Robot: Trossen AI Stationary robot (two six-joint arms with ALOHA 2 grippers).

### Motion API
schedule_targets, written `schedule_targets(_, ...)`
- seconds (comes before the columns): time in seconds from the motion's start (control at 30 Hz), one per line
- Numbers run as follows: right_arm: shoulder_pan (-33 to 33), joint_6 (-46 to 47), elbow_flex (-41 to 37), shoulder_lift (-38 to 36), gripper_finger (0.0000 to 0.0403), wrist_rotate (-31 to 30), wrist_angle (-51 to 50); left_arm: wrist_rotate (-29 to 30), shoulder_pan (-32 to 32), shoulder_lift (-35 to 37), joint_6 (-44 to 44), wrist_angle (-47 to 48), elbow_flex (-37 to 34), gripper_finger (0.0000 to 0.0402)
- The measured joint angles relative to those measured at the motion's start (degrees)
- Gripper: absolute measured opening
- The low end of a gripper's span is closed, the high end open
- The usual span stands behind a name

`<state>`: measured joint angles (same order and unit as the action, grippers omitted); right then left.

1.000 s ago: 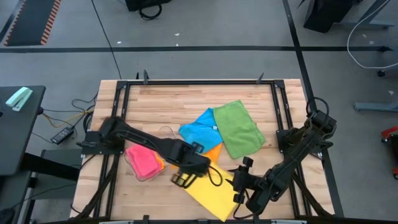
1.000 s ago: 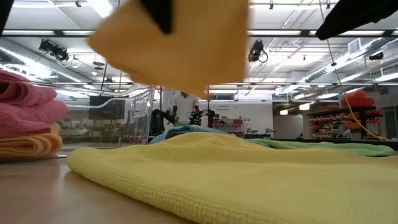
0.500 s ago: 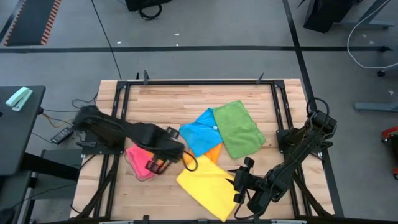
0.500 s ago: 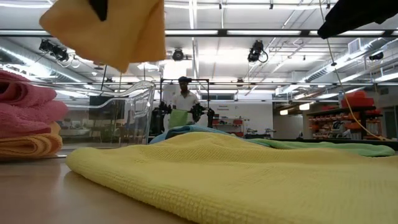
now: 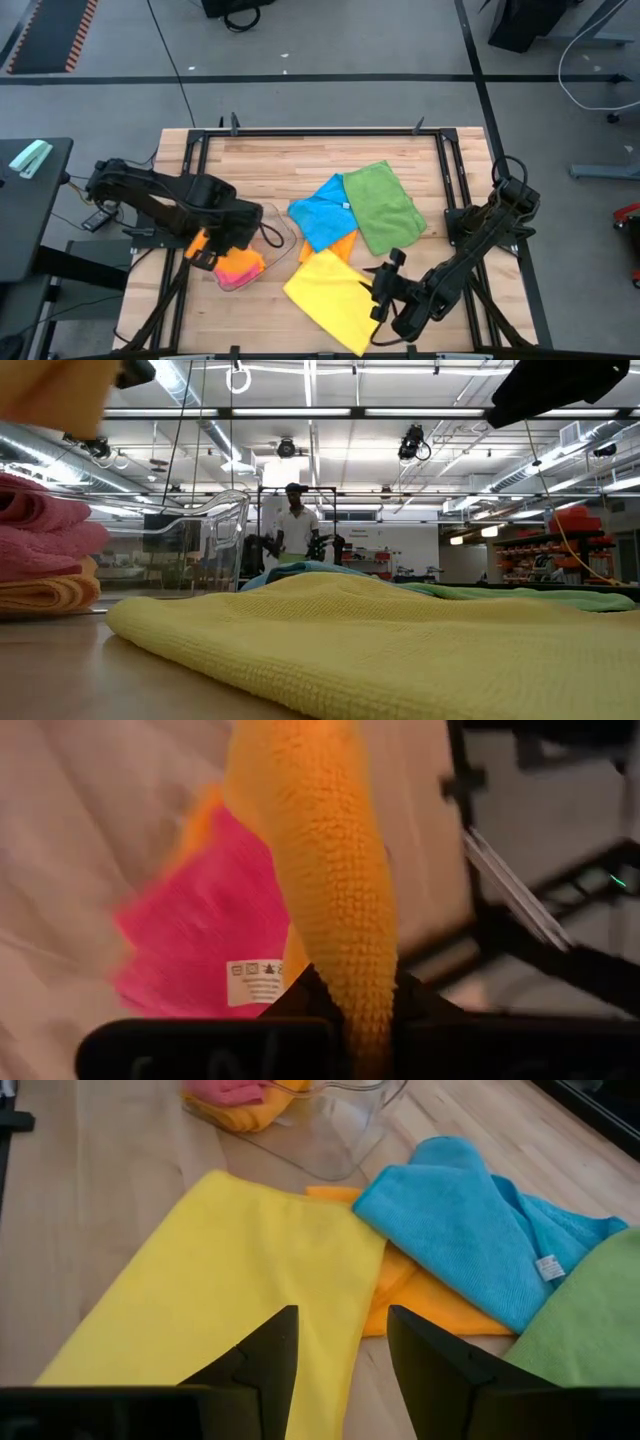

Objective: Fold microfiber towels
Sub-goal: Put the folded orange microfiber cloth into the transparent bin

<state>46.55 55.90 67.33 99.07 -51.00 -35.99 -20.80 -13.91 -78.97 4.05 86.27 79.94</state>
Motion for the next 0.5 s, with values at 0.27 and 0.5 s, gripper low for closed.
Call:
schedule_targets(0.27, -0.42, -0.15, 0.0, 0.0, 0.0162, 0.0, 0.17, -18.05, -2.86, -1.75, -0.87, 3.76, -10.77, 0.0016)
schedule_targets(0.5, -0.59, -1.27, 0.0, 0.0, 0.0162, 0.0, 0.15, -20.66, -4.63, -1.75, -0.13, 3.73, -14.47, 0.0016)
